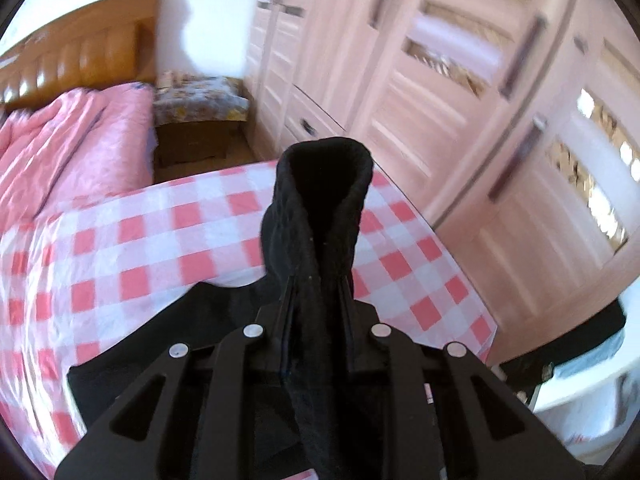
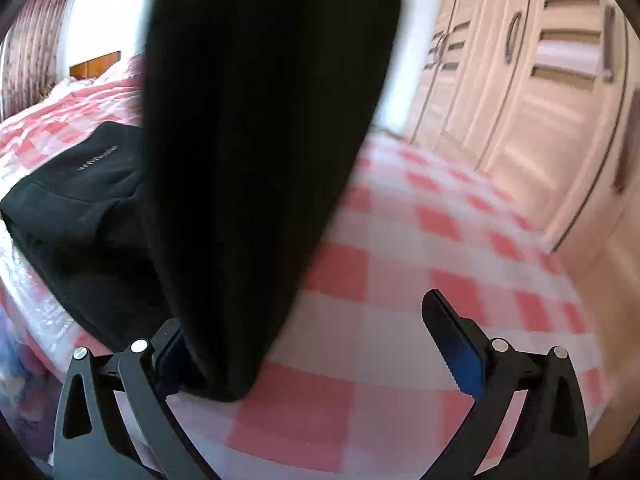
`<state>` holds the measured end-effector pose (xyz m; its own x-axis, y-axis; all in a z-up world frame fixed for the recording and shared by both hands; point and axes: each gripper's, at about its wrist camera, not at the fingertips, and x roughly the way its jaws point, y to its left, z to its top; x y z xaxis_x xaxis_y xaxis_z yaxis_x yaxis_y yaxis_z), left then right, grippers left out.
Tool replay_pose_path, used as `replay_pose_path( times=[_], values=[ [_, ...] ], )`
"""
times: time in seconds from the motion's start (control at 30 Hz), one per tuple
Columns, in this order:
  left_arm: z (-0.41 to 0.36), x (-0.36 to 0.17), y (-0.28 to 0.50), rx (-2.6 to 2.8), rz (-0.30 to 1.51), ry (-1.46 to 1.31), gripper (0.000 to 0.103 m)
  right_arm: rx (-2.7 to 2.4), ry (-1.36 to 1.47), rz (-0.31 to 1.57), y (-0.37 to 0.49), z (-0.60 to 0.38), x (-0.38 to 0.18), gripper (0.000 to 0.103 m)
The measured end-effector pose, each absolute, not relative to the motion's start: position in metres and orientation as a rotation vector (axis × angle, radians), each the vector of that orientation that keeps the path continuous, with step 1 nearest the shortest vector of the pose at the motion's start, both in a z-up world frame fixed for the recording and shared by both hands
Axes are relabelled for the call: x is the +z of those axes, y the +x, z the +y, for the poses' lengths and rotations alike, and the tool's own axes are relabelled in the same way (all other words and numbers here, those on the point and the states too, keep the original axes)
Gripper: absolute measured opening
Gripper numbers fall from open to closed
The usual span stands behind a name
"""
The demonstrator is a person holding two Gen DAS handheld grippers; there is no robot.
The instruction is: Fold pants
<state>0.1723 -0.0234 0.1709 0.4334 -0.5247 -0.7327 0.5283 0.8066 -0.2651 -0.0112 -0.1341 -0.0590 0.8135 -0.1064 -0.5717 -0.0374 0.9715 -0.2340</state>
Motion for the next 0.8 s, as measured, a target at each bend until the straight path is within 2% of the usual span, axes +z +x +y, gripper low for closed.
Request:
replay_pose_path(
  times=[0.13,0.27,0.43,0.5,0.57,0.7,0.8],
  values=[
    [0.073,0.154,0.172,-0.590,0.895,-0.148,0.018,-0.056,-0.320,0.547,-0.019,-0.123,-0.051,0.098],
    [0.167,0.113,0.159,-0.524,0.905,-0.328,0.018,-0.025,-0.342,0.537,-0.017,-0.110,-0.052,0.098],
    [0.250,-0.004,0.145,-0.462,0.986,-0.559,0.018,-0.005,-0.352,0.582,-0.012,-0.116,-0.061,0.098],
    [0.262,-0.042,0.148,-0.484,1.005,-0.606,0.020,-0.004,-0.376,0.583,-0.016,-0.104,-0.066,0.098],
    [0.268,-0.054,0.147,-0.524,0.970,-0.663,0.020,-0.006,-0.400,0.578,-0.019,-0.099,-0.065,0.098],
    [0.271,-0.043,0.129,-0.521,0.881,-0.685,0.019,-0.012,-0.403,0.579,-0.019,-0.090,-0.066,0.098],
    [0.274,-0.024,0.110,-0.452,0.804,-0.633,0.012,-0.007,-0.400,0.586,-0.015,-0.091,-0.069,0.098]
  ],
)
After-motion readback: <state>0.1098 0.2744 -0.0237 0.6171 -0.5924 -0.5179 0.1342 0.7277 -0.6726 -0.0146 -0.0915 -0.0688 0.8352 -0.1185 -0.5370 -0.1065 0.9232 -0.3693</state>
